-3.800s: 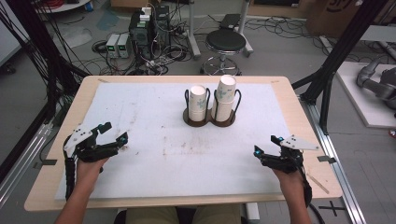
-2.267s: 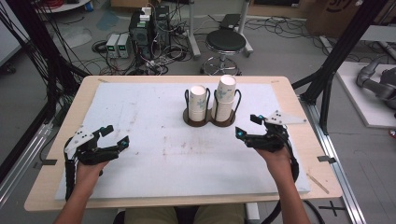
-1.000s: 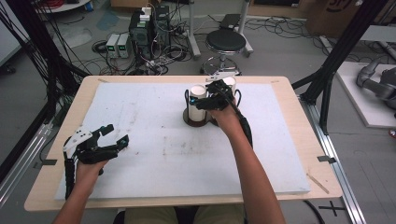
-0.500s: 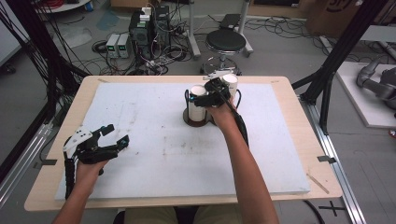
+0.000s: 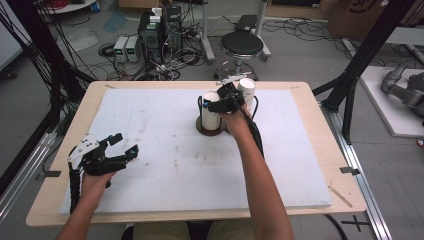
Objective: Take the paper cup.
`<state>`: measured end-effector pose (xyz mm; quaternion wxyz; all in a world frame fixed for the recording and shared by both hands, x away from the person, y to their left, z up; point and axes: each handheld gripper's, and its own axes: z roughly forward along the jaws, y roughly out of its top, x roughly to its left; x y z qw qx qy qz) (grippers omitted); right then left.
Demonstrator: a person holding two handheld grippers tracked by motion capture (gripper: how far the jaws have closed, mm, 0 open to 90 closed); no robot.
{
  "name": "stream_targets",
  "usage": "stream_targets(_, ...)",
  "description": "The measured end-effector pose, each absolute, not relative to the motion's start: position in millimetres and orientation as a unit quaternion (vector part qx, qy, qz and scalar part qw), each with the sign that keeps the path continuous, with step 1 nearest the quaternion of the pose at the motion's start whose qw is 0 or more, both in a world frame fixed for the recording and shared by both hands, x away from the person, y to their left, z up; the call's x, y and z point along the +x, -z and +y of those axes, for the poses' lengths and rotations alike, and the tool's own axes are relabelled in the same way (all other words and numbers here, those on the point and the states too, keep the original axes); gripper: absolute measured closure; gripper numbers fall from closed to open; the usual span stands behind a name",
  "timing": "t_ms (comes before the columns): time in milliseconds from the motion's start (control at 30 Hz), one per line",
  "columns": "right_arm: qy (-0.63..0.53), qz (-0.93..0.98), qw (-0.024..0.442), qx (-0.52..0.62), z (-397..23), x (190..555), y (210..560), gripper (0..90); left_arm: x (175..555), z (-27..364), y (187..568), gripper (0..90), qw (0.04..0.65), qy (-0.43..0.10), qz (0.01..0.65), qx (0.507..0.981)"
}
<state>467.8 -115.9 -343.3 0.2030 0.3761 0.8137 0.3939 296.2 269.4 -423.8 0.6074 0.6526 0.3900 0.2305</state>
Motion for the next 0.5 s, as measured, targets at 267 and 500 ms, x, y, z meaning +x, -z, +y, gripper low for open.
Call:
stream_targets(267,-0.401,0.808,0.206,0.379,-118,468,341,36.8,296,270,424,16.9,0.608,-0.228,0.391,0.652)
stream_targets(500,-0.408,0.806,0.207,0.376,-118,467,332,37.4,297,270,424,16.9,0.609,-0.227,0.391,0.652)
